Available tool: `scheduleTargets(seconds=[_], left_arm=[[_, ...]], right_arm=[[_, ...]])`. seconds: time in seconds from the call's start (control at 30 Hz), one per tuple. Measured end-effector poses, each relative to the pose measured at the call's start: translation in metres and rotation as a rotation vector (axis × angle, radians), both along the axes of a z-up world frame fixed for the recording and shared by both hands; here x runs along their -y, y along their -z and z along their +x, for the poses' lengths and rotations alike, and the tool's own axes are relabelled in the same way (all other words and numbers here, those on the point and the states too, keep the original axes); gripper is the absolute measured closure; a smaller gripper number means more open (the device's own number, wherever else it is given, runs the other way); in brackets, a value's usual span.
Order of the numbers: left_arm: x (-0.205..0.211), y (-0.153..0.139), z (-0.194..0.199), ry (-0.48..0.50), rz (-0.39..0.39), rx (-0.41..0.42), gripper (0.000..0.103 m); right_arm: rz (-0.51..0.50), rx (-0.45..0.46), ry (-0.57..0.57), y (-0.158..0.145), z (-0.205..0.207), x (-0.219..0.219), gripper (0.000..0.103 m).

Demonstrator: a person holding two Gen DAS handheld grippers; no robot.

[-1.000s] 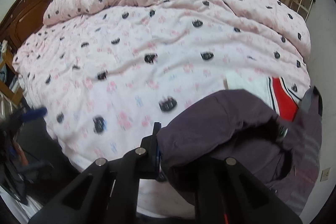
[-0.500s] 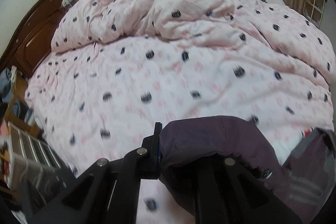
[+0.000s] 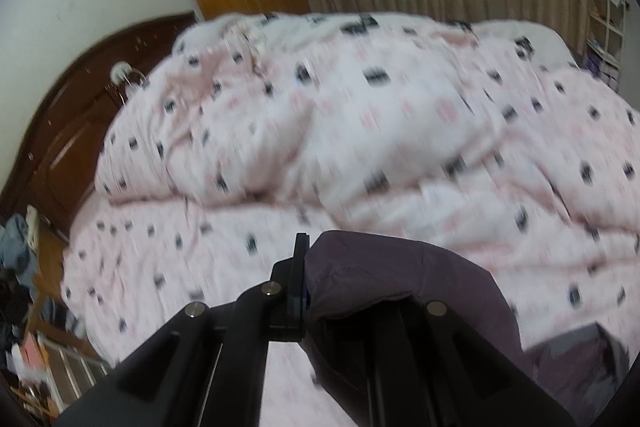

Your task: Fold clothes

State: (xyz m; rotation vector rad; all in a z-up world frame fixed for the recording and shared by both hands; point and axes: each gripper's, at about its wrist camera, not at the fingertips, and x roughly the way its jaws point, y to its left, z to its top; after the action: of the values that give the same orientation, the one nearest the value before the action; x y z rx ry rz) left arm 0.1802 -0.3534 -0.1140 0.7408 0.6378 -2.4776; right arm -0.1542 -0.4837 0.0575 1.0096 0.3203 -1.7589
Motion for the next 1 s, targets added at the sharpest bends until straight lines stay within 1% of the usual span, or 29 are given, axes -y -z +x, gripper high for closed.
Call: scheduleTargets(seconds=[0.1, 0.13, 0.2, 0.27, 0.3, 0.33, 0.37, 0.47, 0.57, 0.63, 0.7, 0.8, 0.87, 0.93, 1.0], left_arm=[[0.009, 0.005, -0.004, -0.015, -0.001, 0.007, 0.001], [0.012, 0.007, -0.006, -0.015, 0.002, 0.012, 0.001], [0.013, 0.013, -0.012, -0.005, 0.022, 0.031, 0.001], [0.011, 0.016, -0.017, 0.014, 0.028, 0.042, 0.001], [0.009, 0.017, -0.019, 0.025, 0.025, 0.046, 0.001], [0.007, 0.017, -0.021, 0.034, 0.019, 0.051, 0.001], [0.004, 0.017, -0.023, 0.046, 0.011, 0.053, 0.001], [-0.005, 0.016, -0.026, 0.072, -0.015, 0.064, 0.001], [-0.011, 0.014, -0.028, 0.082, -0.025, 0.070, 0.001], [-0.014, 0.011, -0.028, 0.088, -0.030, 0.067, 0.001], [-0.018, 0.009, -0.027, 0.086, -0.040, 0.068, 0.001], [-0.023, 0.008, -0.025, 0.080, -0.057, 0.084, 0.001], [-0.025, 0.008, -0.024, 0.070, -0.063, 0.095, 0.001], [-0.026, 0.009, -0.022, 0.063, -0.063, 0.101, 0.001], [-0.027, 0.009, -0.020, 0.056, -0.063, 0.106, 0.001]], right_arm=[[-0.019, -0.002, 0.004, -0.006, -0.010, 0.036, 0.096], [-0.026, -0.002, 0.005, -0.008, -0.014, 0.048, 0.092], [0.016, 0.008, 0.018, 0.015, -0.020, 0.059, 0.086], [0.058, -0.007, 0.026, 0.039, -0.023, 0.061, 0.063], [0.075, -0.024, 0.024, 0.048, -0.022, 0.058, 0.058], [0.091, -0.041, 0.020, 0.057, -0.021, 0.053, 0.051], [0.111, -0.061, 0.014, 0.066, -0.021, 0.047, 0.047], [0.146, -0.096, 0.005, 0.076, -0.024, 0.027, 0.046], [0.152, -0.136, -0.004, 0.073, -0.024, -0.011, 0.046], [0.140, -0.175, -0.022, 0.064, -0.020, -0.040, 0.046], [0.125, -0.235, -0.044, 0.052, -0.010, -0.076, 0.046], [0.090, -0.315, -0.066, 0.031, 0.009, -0.142, 0.045], [0.074, -0.358, -0.063, 0.018, 0.021, -0.182, 0.039], [0.068, -0.386, -0.096, 0.011, 0.041, -0.218, 0.036], [0.070, -0.408, -0.135, 0.009, 0.063, -0.252, 0.036]])
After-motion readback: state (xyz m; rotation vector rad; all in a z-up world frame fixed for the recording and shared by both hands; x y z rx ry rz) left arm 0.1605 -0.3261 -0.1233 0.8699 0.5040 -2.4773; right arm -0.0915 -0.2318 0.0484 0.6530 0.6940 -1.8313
